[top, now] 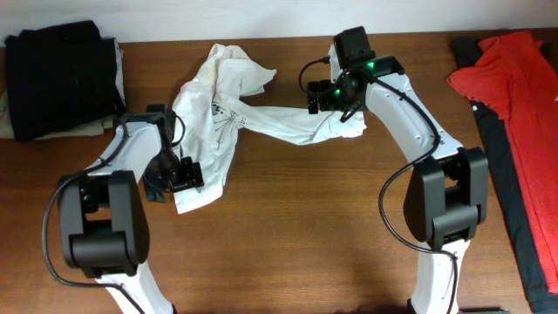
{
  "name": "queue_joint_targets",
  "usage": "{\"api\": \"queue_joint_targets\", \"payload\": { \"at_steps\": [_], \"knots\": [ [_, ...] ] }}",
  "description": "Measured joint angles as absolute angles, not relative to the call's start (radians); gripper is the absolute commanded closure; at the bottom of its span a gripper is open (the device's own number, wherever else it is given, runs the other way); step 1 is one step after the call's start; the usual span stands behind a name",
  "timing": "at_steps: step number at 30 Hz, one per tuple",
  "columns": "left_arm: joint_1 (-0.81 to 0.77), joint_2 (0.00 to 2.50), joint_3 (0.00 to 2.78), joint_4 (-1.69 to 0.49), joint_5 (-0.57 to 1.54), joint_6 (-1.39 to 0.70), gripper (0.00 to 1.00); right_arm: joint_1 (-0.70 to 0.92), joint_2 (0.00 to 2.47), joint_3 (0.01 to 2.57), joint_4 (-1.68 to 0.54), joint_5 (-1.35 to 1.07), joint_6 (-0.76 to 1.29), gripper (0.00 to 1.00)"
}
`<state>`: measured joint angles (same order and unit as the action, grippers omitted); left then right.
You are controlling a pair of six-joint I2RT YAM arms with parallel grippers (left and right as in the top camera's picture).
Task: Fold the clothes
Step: 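Grasp the shirt's left edge with the left gripper, then pull the shirt sleeve rightward with the right gripper to spread it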
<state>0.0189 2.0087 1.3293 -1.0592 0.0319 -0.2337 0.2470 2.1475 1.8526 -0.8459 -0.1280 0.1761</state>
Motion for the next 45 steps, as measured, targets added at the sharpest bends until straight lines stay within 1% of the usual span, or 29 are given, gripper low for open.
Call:
{"api": "queue_joint_targets", "payload": {
  "at_steps": [3, 6, 8, 9, 10, 11, 16, 19, 21, 23, 26, 29, 35, 41, 43, 45],
  "knots": [
    [0.019, 2.020, 1.318, -1.034, 0.039, -0.245, 0.39, 0.247, 2.148, 1.853, -0.847, -0.128, 0.176, 0.01],
    [0.019, 2.011, 1.301, -1.011, 0.039, -0.252, 0.40, 0.247, 2.148, 1.853, -0.847, -0.128, 0.176, 0.01],
    [0.019, 1.988, 1.269, -0.977, 0.035, -0.252, 0.49, 0.247, 2.148, 1.853, -0.848, -0.128, 0.176, 0.01],
    [0.019, 1.979, 1.255, -0.964, 0.032, -0.254, 0.67, 0.247, 2.148, 1.853, -0.848, -0.128, 0.176, 0.01],
    [0.019, 1.969, 1.240, -0.951, 0.031, -0.256, 0.80, 0.247, 2.148, 1.853, -0.848, -0.128, 0.176, 0.01],
    [0.019, 1.963, 1.232, -0.945, 0.031, -0.259, 0.99, 0.247, 2.148, 1.853, -0.848, -0.128, 0.177, 0.01],
    [0.016, 1.959, 1.227, -0.943, 0.063, -0.259, 0.99, 0.247, 2.148, 1.853, -0.852, -0.107, 0.184, 0.01],
    [0.024, 1.962, 1.237, -0.984, 0.063, -0.275, 0.99, 0.240, 2.148, 1.853, -0.905, -0.014, 0.268, 0.01],
    [0.043, 1.961, 1.237, -1.018, 0.062, -0.282, 0.99, 0.218, 2.148, 1.853, -0.936, 0.000, 0.294, 0.01],
    [0.064, 1.940, 1.236, -1.020, 0.054, -0.283, 0.99, 0.183, 2.148, 1.853, -0.963, -0.028, 0.309, 0.01],
    [0.087, 1.836, 1.236, -1.016, 0.047, -0.286, 0.99, 0.144, 2.148, 1.853, -0.994, -0.109, 0.318, 0.01],
    [0.091, 1.790, 1.236, -1.014, 0.047, -0.286, 0.99, 0.162, 2.148, 1.847, -1.033, -0.164, 0.323, 0.01],
    [0.090, 1.790, 1.236, -1.018, 0.047, -0.286, 0.99, 0.228, 2.147, 1.711, -0.857, -0.187, 0.338, 0.01],
    [0.090, 1.790, 1.236, -1.024, 0.047, -0.286, 0.99, 0.224, 2.148, 1.664, -0.813, -0.182, 0.390, 0.01],
    [0.090, 1.790, 1.236, -1.024, 0.047, -0.286, 0.99, 0.224, 2.148, 1.664, -0.809, -0.182, 0.413, 0.03],
    [0.090, 1.790, 1.236, -1.024, 0.047, -0.286, 0.99, 0.224, 2.162, 1.664, -0.788, -0.182, 0.441, 0.14]
  ]
}}
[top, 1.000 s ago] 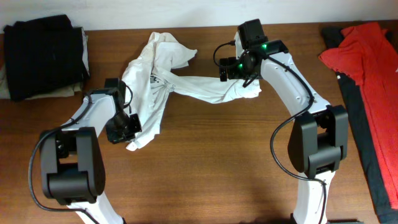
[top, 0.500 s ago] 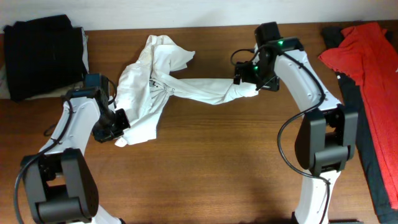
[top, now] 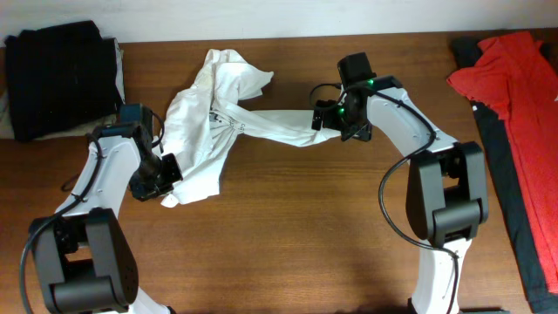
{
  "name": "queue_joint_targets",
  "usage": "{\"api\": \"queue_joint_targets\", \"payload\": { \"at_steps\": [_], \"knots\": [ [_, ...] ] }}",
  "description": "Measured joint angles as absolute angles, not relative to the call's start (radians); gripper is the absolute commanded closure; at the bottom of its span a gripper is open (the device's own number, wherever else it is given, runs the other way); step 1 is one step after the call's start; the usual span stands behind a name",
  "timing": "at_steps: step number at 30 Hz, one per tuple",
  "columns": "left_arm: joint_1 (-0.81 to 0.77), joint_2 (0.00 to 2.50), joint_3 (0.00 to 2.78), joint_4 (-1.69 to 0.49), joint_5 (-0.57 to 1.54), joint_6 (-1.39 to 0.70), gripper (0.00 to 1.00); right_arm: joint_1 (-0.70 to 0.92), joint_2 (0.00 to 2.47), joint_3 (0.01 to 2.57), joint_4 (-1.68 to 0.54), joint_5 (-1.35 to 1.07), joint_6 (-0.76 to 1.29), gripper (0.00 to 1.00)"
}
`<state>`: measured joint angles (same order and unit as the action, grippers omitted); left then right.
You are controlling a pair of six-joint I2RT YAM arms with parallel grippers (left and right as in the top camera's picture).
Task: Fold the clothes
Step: 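Pull the shirt sleeve rightward with the right gripper to spread it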
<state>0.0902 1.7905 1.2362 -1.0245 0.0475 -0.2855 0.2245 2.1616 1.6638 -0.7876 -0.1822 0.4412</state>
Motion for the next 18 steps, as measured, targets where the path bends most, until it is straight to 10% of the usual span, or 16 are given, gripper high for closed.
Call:
{"api": "queue_joint_targets", "payload": {
  "at_steps": [11, 15, 18],
  "knots": [
    [0.090, 1.790, 1.236, -1.023, 0.047, -0.286, 0.99, 0.224, 2.215, 1.664, -0.764, -0.105, 0.499, 0.60],
    [0.090, 1.790, 1.236, -1.024, 0.047, -0.286, 0.99, 0.210, 2.216, 1.702, -0.830, -0.094, 0.508, 0.96],
    [0.090, 1.790, 1.236, -1.024, 0.047, -0.286, 0.99, 0.167, 2.216, 1.789, -0.928, -0.091, 0.513, 0.96]
  ]
}}
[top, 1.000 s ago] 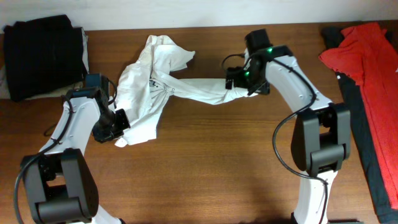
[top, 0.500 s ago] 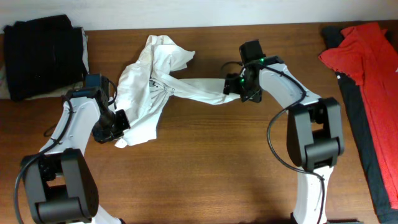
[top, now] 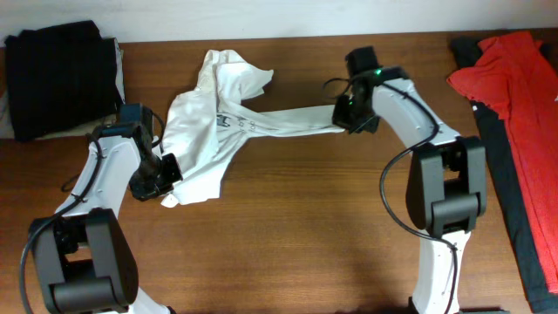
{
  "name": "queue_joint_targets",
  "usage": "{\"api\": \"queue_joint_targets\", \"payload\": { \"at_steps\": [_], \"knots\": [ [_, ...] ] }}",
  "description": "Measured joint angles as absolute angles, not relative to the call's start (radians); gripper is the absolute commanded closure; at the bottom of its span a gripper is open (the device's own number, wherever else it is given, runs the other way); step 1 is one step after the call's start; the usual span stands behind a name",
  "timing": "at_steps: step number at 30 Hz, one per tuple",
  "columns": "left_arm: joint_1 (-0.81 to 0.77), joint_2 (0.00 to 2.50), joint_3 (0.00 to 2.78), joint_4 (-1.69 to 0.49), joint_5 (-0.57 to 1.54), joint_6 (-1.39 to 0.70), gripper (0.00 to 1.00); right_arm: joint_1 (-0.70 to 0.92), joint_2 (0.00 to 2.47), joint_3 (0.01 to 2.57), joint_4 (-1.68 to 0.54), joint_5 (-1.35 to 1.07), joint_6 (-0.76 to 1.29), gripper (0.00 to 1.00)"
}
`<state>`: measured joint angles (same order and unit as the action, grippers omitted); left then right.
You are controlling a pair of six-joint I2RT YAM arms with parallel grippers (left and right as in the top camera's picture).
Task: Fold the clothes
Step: 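Pull the shirt sleeve rightward with the right gripper to spread it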
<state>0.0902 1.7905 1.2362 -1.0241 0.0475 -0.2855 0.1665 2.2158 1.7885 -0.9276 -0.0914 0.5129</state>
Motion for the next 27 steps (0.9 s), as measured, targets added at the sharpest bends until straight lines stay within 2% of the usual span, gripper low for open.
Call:
{"api": "queue_joint_targets", "payload": {
  "at_steps": [4, 6, 7, 9, 11, 12, 22, 24, 26, 27],
  "knots": [
    [0.090, 1.790, 1.236, -1.024, 0.047, -0.286, 0.99, 0.118, 2.216, 1.810, -0.999, -0.071, 0.513, 0.96],
    [0.090, 1.790, 1.236, -1.024, 0.048, -0.286, 0.99, 0.101, 2.214, 1.810, -1.032, -0.068, 0.513, 0.87],
    [0.090, 1.790, 1.236, -1.024, 0.047, -0.286, 0.99, 0.091, 2.210, 1.810, -1.045, -0.068, 0.513, 0.75],
    [0.090, 1.790, 1.236, -1.024, 0.044, -0.286, 0.99, 0.067, 2.189, 1.810, -1.056, -0.065, 0.502, 0.08],
    [0.090, 1.790, 1.236, -1.023, 0.039, -0.286, 0.99, 0.044, 2.160, 1.810, -1.054, -0.053, 0.500, 0.06],
    [0.090, 1.790, 1.236, -1.022, 0.036, -0.286, 0.99, 0.036, 2.151, 1.810, -1.051, -0.043, 0.497, 0.01],
    [0.090, 1.790, 1.236, -1.010, 0.033, -0.286, 0.99, 0.030, 2.147, 1.763, -1.025, -0.053, 0.494, 0.02],
    [0.090, 1.790, 1.236, -1.010, 0.032, -0.286, 0.99, 0.045, 2.147, 1.727, -1.000, -0.060, 0.494, 0.23],
    [0.090, 1.790, 1.236, -1.009, 0.032, -0.286, 0.99, 0.060, 2.148, 1.694, -0.953, -0.070, 0.490, 0.62],
    [0.090, 1.790, 1.236, -1.009, 0.032, -0.286, 0.99, 0.063, 2.148, 1.687, -0.947, -0.072, 0.496, 0.74]
  ]
}}
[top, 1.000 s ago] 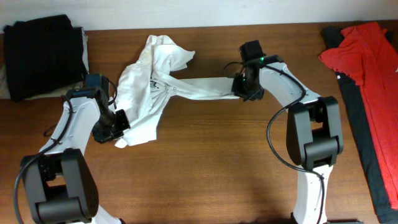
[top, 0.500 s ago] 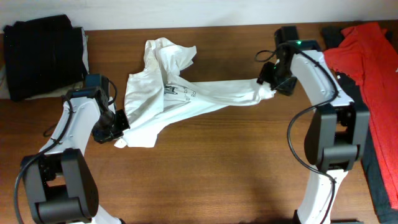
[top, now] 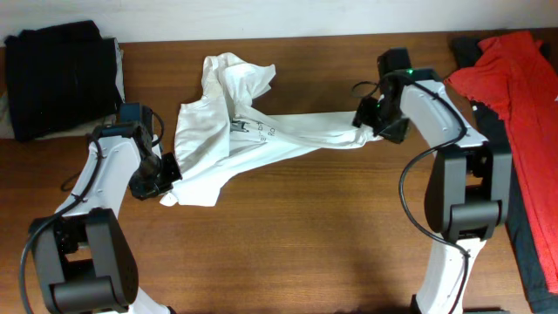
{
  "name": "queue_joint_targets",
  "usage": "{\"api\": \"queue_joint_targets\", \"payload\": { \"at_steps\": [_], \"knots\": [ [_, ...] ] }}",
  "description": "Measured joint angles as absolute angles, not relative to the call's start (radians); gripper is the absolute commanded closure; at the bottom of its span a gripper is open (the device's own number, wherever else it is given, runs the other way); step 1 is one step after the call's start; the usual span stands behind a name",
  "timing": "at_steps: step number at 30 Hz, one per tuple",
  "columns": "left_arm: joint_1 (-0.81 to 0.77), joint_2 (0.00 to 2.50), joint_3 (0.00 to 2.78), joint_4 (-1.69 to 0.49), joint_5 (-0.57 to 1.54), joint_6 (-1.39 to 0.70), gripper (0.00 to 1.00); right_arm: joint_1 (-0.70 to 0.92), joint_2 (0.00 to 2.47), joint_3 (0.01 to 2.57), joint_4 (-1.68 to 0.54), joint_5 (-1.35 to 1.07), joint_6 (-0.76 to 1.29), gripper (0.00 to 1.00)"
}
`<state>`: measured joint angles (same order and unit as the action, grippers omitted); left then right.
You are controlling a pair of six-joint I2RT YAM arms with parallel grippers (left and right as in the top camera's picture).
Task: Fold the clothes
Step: 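Pull the shirt sleeve rightward with the right gripper to spread it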
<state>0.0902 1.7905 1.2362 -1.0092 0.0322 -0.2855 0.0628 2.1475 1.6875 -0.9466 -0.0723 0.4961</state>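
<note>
A white T-shirt [top: 235, 139] with dark print lies crumpled across the middle of the wooden table, stretched out to the right. My right gripper [top: 366, 125] is shut on the shirt's right end, near the back right of the table. At the shirt's lower left corner sits my left gripper [top: 166, 179], shut on the cloth there. The upper part of the shirt [top: 231, 74] is bunched toward the back edge.
A folded black garment [top: 61, 78] lies on a pale one at the back left corner. A red garment [top: 514, 105] over a dark one covers the right edge. Bare wooden table [top: 288, 244] fills the front.
My right gripper has moved to the right with the shirt's end, stretching the cloth wider across the table. The left gripper stays where it was.
At first my left gripper held the shirt's lower corner nearer the middle and the right gripper held the other end behind the centre. The left then stood further left. The right gripper has since stood further right at each moment, spreading the shirt.
</note>
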Motion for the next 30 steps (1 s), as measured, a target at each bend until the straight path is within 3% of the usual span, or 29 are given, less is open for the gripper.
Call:
{"api": "queue_joint_targets", "payload": {
  "at_steps": [1, 10, 11, 12, 13, 14, 18, 25, 30],
  "knots": [
    [0.090, 1.790, 1.236, -1.009, 0.032, -0.286, 0.99, 0.065, 2.148, 1.685, -0.944, -0.072, 0.493, 0.96],
    [0.090, 1.790, 1.236, -1.007, 0.031, -0.286, 0.99, 0.044, 2.148, 1.812, -0.910, -0.082, 0.495, 0.96],
    [0.090, 1.790, 1.236, -1.008, 0.027, -0.286, 0.99, 0.036, 2.148, 1.856, -0.857, -0.088, 0.493, 0.92],
    [0.090, 1.790, 1.236, -1.005, 0.025, -0.286, 0.99, 0.028, 2.148, 1.901, -0.793, -0.092, 0.491, 0.77],
    [0.090, 1.790, 1.236, -1.005, 0.025, -0.286, 0.99, 0.020, 2.145, 1.933, -0.701, -0.096, 0.484, 0.35],
    [0.090, 1.790, 1.236, -1.005, 0.025, -0.286, 0.99, 0.017, 2.145, 1.944, -0.654, -0.092, 0.471, 0.00],
    [0.090, 1.790, 1.236, -1.004, 0.017, -0.286, 0.99, 0.014, 2.150, 1.953, -0.599, -0.083, 0.445, 0.01],
    [0.090, 1.790, 1.236, -1.003, 0.012, -0.289, 0.99, 0.015, 2.182, 1.952, -0.862, -0.084, 0.436, 0.01],
    [0.090, 1.790, 1.236, -1.003, 0.010, -0.289, 0.98, 0.049, 2.189, 1.908, -0.893, -0.100, 0.434, 0.05]
  ]
}}
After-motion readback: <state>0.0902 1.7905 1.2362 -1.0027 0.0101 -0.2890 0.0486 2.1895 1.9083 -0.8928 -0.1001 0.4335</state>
